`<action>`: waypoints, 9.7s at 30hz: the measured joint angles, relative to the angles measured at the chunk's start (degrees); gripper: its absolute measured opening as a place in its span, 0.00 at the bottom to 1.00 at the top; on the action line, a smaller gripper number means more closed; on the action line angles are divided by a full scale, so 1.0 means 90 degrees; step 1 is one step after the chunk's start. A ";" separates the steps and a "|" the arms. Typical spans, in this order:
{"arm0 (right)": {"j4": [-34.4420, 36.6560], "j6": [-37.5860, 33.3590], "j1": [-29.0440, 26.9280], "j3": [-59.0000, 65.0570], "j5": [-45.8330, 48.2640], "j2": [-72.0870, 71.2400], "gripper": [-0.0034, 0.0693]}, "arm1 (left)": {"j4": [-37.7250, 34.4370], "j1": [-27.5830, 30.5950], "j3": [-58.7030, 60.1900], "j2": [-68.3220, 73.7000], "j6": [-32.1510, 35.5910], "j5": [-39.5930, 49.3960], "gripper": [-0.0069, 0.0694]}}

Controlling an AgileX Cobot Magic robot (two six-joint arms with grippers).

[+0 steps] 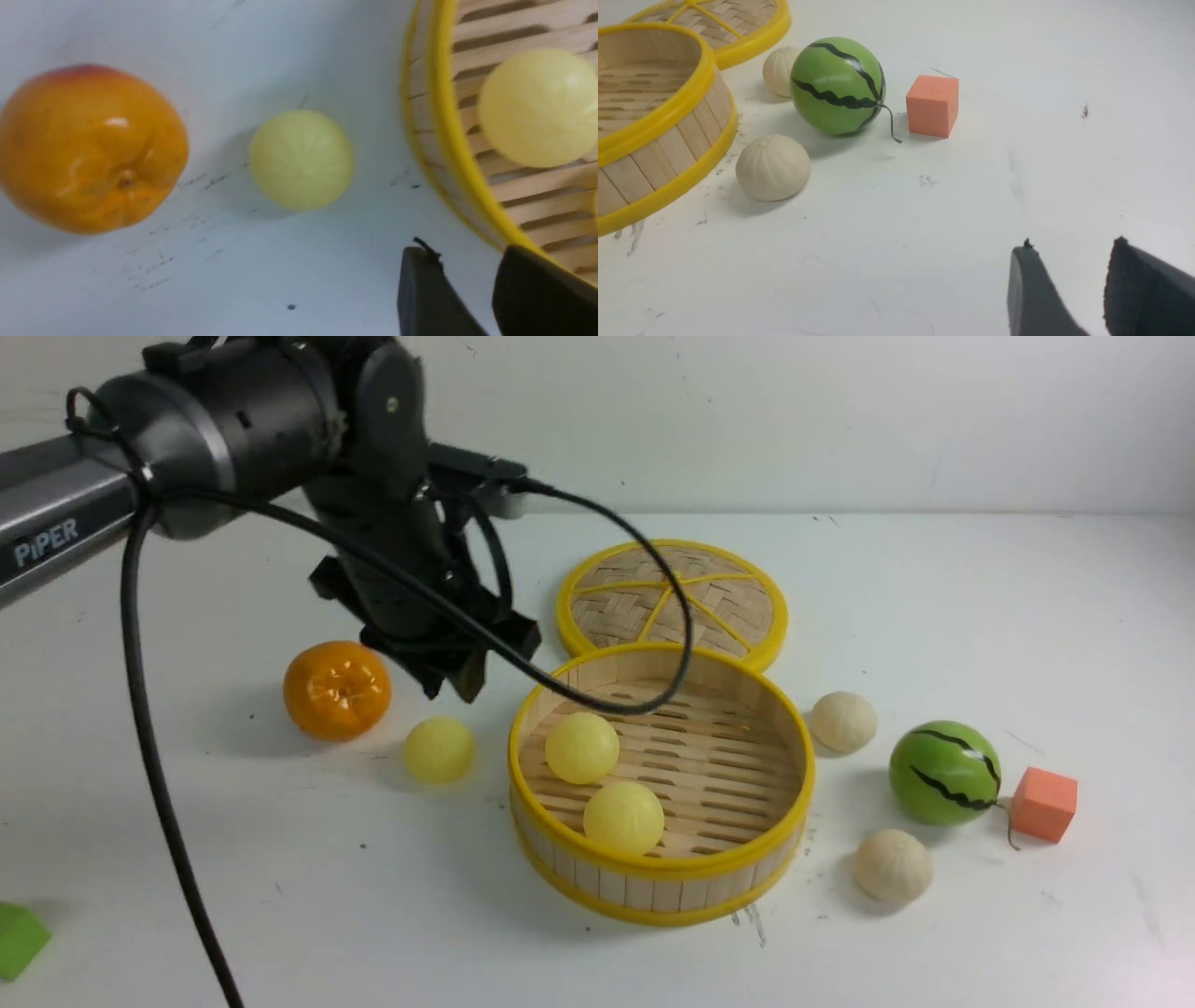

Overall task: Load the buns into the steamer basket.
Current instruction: Use the left arm to grab a steamed stuffed bun, then use the left arm to put the steamed stuffed bun into the steamer, then use the right arm to grab a steamed stuffed bun, then use the right arm to put the steamed stuffed bun into the steamer, then use the right arm to grab a steamed stuffed bun

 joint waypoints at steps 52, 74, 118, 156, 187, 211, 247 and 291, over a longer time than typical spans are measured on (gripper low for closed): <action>0.0000 0.0000 0.0000 0.0000 0.0000 0.0000 0.38 | -0.0013 0.0414 0.0192 0.0977 0.0527 -0.1230 0.07; 0.0000 0.0000 0.0000 0.0000 0.0000 0.0000 0.38 | -0.0314 -0.0788 -0.1435 0.1622 0.0647 -0.2040 0.07; 0.0000 0.0000 0.0000 0.0000 0.0000 0.0000 0.38 | -0.0708 -0.0814 0.7362 -0.8213 -0.0684 -0.4512 0.07; 0.2934 -0.0117 0.0397 -0.2787 0.1539 0.2427 0.26 | -0.1167 -0.0814 0.9677 -1.0699 -0.0711 -0.5874 0.07; 0.0904 -0.0491 0.1938 -0.8400 0.3373 1.1760 0.39 | -0.1167 -0.0814 0.9677 -1.0699 -0.0711 -0.5874 0.08; 0.1247 -0.0520 0.1843 -0.8592 0.3498 1.1571 0.41 | -0.1171 -0.0814 0.9677 -1.0699 -0.0711 -0.5874 0.09; 0.1514 -0.1046 0.2069 -0.8563 0.3602 1.1420 0.05 | -0.1171 -0.0814 0.9682 -1.0699 -0.0711 -0.5874 0.09; 0.0778 -0.0272 0.1615 -1.1037 0.3405 1.3228 0.40 | -0.1171 -0.0814 0.9682 -1.0699 -0.0711 -0.5874 0.09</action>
